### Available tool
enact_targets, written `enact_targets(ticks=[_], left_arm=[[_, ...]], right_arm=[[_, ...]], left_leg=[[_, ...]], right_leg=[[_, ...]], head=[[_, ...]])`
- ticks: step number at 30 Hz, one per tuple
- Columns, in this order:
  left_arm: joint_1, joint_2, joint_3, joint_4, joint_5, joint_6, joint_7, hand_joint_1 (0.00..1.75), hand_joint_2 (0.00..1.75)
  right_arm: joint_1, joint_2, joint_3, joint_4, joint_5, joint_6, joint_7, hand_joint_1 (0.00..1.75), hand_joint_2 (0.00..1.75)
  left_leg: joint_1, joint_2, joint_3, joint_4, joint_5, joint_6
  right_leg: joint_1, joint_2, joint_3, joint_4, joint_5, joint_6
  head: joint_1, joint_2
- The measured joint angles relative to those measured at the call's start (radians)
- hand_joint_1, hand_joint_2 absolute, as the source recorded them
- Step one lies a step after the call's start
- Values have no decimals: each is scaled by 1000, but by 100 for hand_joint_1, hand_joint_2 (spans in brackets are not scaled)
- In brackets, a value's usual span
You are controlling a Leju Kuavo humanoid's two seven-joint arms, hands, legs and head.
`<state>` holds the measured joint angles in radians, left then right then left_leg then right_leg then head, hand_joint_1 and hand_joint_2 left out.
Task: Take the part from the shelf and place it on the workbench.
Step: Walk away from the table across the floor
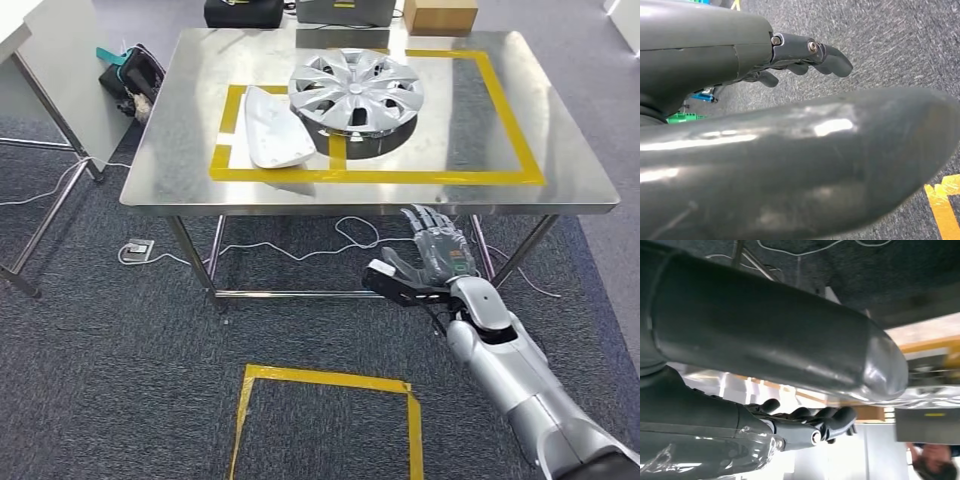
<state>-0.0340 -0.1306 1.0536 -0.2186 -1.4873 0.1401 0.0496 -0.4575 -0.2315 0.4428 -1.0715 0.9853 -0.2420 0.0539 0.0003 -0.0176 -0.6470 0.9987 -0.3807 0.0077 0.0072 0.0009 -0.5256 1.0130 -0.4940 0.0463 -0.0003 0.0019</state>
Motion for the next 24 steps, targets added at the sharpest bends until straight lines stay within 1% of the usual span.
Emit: enact_targets(ticks=[1, 2, 3, 4, 5, 6, 7, 8, 9, 10, 11, 12, 13, 14, 15, 16, 18, 19, 20, 21, 23, 24], left_arm=[[0, 0, -2, 0, 1, 0, 9, 0, 0], [0, 2, -3, 0, 2, -1, 21, 0, 0], [0, 5, -4, 0, 4, -5, 32, 0, 0], [0, 8, -5, 1, 6, -8, 39, 0, 0], [-1, 13, -5, 1, 7, -12, 41, 0, 0], [-2, 16, -5, 2, 8, -14, 42, 0, 0], [-3, 20, -5, 2, 8, -15, 42, 0, 0], [-5, 24, -5, 2, 8, -15, 42, 0, 0], [-7, 27, -5, 2, 8, -15, 42, 0, 0], [-8, 29, -5, 2, 8, -15, 42, 0, 0], [-9, 30, -5, 2, 8, -14, 42, 0, 0], [-10, 31, -5, 2, 8, -12, 42, 0, 0], [-12, 31, -5, 2, 8, -11, 42, 0, 0], [-14, 31, -5, 2, 8, -9, 42, 0, 0], [-15, 31, -5, 2, 8, -7, 42, 0, 0], [-14, 31, -5, 2, 8, -6, 42, 0, 0], [-13, 31, -5, 2, 8, -5, 42, 0, 0], [-13, 31, -5, 2, 8, -4, 42, 0, 0], [-13, 31, -5, 2, 8, -4, 42, 0, 0], [-13, 31, -5, 2, 7, -4, 42, 0, 0], [-13, 32, -5, 2, 7, -4, 42, 0, 0], [-13, 33, -5, 2, 7, -4, 42, 0, 0]], right_arm=[[33, -12, -30, -10, -1, -10, -12, 0, 0], [70, -28, -62, -18, -9, -20, -31, 0, 0], [107, -44, -95, -24, -23, -27, -55, 0, 0], [141, -60, -126, -29, -41, -35, -82, 0, 0], [169, -75, -153, -31, -56, -43, -105, 0, 0], [192, -87, -177, -32, -67, -50, -119, 0, 0], [210, -96, -196, -32, -73, -55, -126, 0, 0], [225, -105, -211, -32, -76, -57, -129, 0, 0], [240, -112, -224, -33, -79, -58, -127, 0, 0], [256, -118, -235, -35, -81, -57, -123, 0, 0], [274, -122, -246, -38, -84, -56, -117, 0, 0], [295, -126, -259, -41, -90, -55, -113, 0, 0], [318, -131, -275, -44, -99, -55, -111, 0, 0], [341, -135, -294, -45, -110, -56, -113, 0, 0], [363, -138, -313, -45, -121, -57, -117, 0, 0], [384, -139, -333, -43, -131, -58, -122, 0, 0], [421, -137, -369, -24, -146, -59, -139, 0, 0], [436, -133, -389, -3, -151, -62, -152, 0, 0], [448, -127, -411, 29, -154, -68, -168, 0, 0], [455, -119, -436, 70, -154, -79, -186, 0, 0], [461, -98, -482, 162, -152, -103, -220, 0, 0], [463, -87, -503, 213, -153, -114, -233, 0, 0]], left_leg=[[0, 0, -1, -1, 7, -5], [0, -2, -2, -3, 11, -9], [0, -1, -4, 0, 7, -14], [0, 0, -11, 15, -10, -19], [0, 2, -24, 48, -39, -24], [2, 5, -44, 103, -79, -28], [3, 6, -67, 173, -120, -32], [3, 6, -88, 237, -150, -34], [3, 6, -96, 278, -163, -36], [3, 6, -88, 284, -158, -36], [3, 6, -61, 252, -138, -35], [3, 6, -17, 190, -112, -34], [3, 7, 31, 118, -92, -31], [3, 6, 71, 56, -80, -27], [2, 5, 96, 13, -77, -23], [1, 4, 105, -6, -79, -18], [1, 4, 100, -13, -77, -4], [2, 5, 98, -15, -73, 4], [3, 5, 96, -17, -69, 11], [4, 5, 93, -18, -66, 17], [2, 5, 83, -18, -59, 25], [1, 5, 78, -18, -55, 26]], right_leg=[[2, -1, 10, -15, -4, -2], [2, -4, 9, -20, -1, -7], [1, -7, 7, -22, 4, -14], [-1, -10, 6, -24, 10, -22], [-4, -12, 3, -26, 16, -30], [-5, -13, -2, -27, 21, -35], [-5, -13, -8, -26, 26, -38], [-5, -13, -14, -26, 31, -39], [-5, -12, -20, -26, 35, -39], [-5, -11, -24, -26, 39, -37], [-5, -11, -28, -25, 42, -35], [-5, -11, -30, -25, 45, -33], [-3, -12, -33, -23, 46, -29], [-2, -13, -35, -22, 47, -25], [0, -15, -38, -20, 49, -21], [1, -16, -42, -18, 52, -15], [0, -15, -47, -15, 54, -5], [-1, -13, -54, -5, 44, 0], [-2, -10, -68, 24, 22, 5], [-3, -7, -91, 76, -12, 10], [-6, -5, -148, 213, -82, 17], [-7, -5, -166, 261, -99, 19]], head=[[-1, 0], [0, 0], [0, 0], [0, 0], [0, 0], [-1, 0], [-1, 0], [-1, 0], [-1, 0], [-1, 0], [-2, 0], [-2, 0], [-2, 0], [-1, 0], [0, 0], [0, 0], [0, 0], [1, 0], [4, 0], [7, 0], [10, 0], [10, 0]])
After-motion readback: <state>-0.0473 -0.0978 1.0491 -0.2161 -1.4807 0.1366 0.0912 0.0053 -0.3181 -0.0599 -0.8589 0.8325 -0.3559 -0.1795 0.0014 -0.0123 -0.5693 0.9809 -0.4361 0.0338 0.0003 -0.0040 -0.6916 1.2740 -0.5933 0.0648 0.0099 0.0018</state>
